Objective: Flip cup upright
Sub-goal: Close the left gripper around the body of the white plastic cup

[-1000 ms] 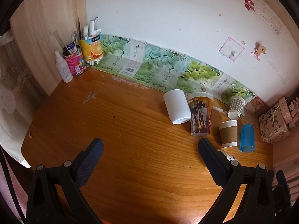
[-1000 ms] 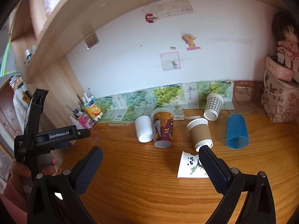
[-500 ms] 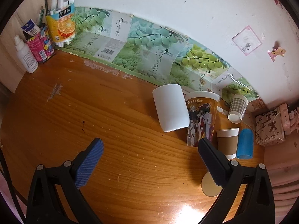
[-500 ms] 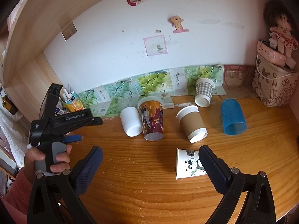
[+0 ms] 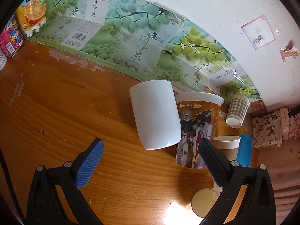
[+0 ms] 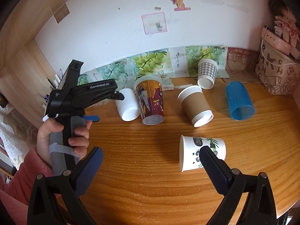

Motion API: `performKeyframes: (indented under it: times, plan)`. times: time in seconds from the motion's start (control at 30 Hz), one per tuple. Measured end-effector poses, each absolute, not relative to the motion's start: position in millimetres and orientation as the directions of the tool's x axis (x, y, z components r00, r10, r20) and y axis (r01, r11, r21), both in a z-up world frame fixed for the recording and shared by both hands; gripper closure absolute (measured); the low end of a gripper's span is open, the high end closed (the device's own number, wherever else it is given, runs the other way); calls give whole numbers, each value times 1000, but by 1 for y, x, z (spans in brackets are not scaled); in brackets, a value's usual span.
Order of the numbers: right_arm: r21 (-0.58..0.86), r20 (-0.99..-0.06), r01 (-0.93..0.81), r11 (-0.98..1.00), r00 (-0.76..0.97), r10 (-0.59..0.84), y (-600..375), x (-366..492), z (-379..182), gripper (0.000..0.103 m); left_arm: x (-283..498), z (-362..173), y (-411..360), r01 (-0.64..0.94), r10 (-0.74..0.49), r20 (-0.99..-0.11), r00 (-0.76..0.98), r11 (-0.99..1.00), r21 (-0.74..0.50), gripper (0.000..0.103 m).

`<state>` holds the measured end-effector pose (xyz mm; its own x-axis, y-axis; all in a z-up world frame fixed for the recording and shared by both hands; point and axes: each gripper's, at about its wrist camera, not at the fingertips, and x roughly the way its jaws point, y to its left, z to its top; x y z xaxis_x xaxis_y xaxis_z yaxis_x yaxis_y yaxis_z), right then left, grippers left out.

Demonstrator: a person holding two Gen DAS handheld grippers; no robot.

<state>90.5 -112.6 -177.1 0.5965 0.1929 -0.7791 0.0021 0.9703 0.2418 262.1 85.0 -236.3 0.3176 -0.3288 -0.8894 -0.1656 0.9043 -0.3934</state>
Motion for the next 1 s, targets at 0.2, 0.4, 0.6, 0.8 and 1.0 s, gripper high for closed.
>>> performKeyframes:
  times: [0.2, 0.4, 0.6, 0.8, 1.0]
  plan:
    - [267, -774, -24, 963, 590, 229, -102, 104, -192, 0, 273, -256, 85, -184, -342, -892, 295, 896, -404, 4]
    - [291, -760, -60, 955, 592, 269, -91, 118, -206, 0, 281, -269, 85, -201, -344, -902, 263, 894, -400, 5]
    - [279, -746, -110, 954, 601, 287, -78, 130, -217, 0, 289, -277, 86, -206, -367, -898, 242, 885, -418, 9]
    - [283, -737, -125, 951, 606, 299, -71, 139, -226, 0, 301, -284, 84, -178, -400, -891, 217, 881, -438, 10]
    - [303, -740, -100, 948, 602, 300, -74, 145, -233, 0, 308, -286, 77, -152, -414, -886, 207, 881, -447, 13]
